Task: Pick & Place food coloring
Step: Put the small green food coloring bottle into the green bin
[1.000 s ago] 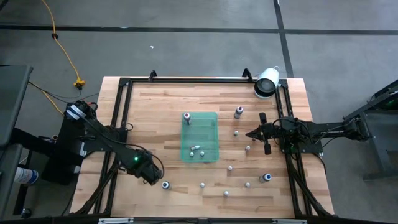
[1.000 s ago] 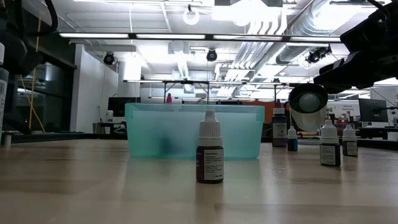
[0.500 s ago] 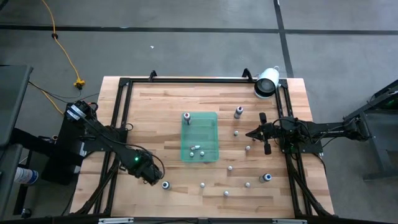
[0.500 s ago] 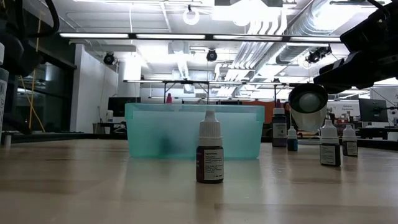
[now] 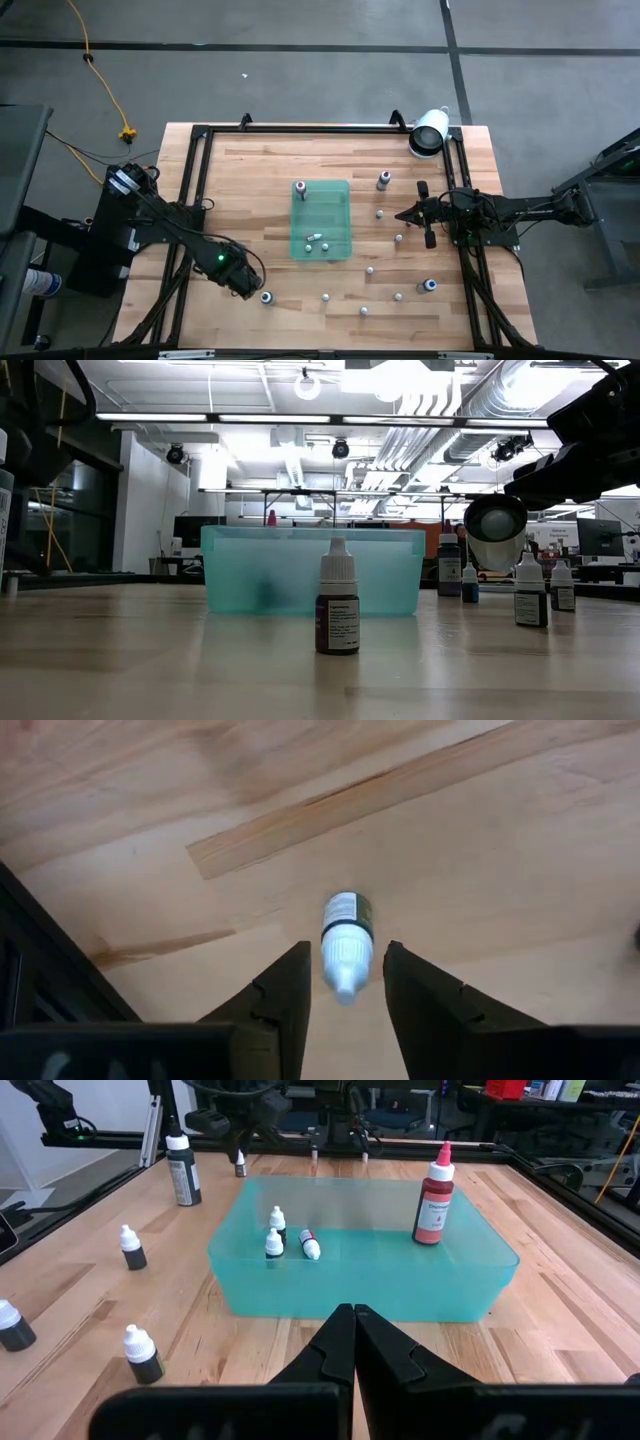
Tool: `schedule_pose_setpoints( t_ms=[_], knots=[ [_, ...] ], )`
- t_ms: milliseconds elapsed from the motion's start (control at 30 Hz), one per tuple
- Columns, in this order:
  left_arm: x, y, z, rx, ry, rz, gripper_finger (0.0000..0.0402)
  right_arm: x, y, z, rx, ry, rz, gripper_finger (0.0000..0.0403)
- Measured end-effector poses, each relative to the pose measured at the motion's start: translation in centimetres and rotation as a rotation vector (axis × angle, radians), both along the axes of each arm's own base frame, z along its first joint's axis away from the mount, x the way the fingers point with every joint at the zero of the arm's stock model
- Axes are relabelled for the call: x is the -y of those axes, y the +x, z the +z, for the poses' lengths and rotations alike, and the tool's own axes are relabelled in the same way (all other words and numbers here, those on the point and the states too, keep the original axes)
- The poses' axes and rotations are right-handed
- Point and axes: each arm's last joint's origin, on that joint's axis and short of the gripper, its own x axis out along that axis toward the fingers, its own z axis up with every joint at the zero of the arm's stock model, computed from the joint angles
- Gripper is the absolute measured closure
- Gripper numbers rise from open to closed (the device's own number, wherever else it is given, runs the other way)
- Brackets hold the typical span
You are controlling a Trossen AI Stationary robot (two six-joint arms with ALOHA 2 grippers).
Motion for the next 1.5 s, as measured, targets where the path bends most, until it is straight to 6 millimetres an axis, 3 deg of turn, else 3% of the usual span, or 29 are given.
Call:
schedule_pose_setpoints(
  t_ms=[367, 700, 867, 1100, 1500],
  knots=[
    [0.2, 0.2, -0.4, 0.000, -0.013, -0.030, 0.0289, 0.0, 0.0, 0.0, 0.000, 0.000, 0.000, 0.0402],
    [0.3, 0.3, -0.3, 0.009, -0.027, -0.057, 0.0371, 0.0, 0.0, 0.0, 0.000, 0.000, 0.000, 0.0402],
    [0.2, 0.3, 0.2, 0.036, -0.034, -0.076, 0.0376, 0.0, 0.0, 0.0, 0.000, 0.000, 0.000, 0.0402],
    [-1.3, 1.1, 2.7, 0.097, -0.017, -0.052, 0.0372, 0.0, 0.0, 0.0, 0.000, 0.000, 0.000, 0.0402],
    [-5.9, 4.5, 9.7, 0.260, 0.100, -0.090, 0.0373, 0.0, 0.0, 0.0, 0.000, 0.000, 0.000, 0.0402]
  ],
)
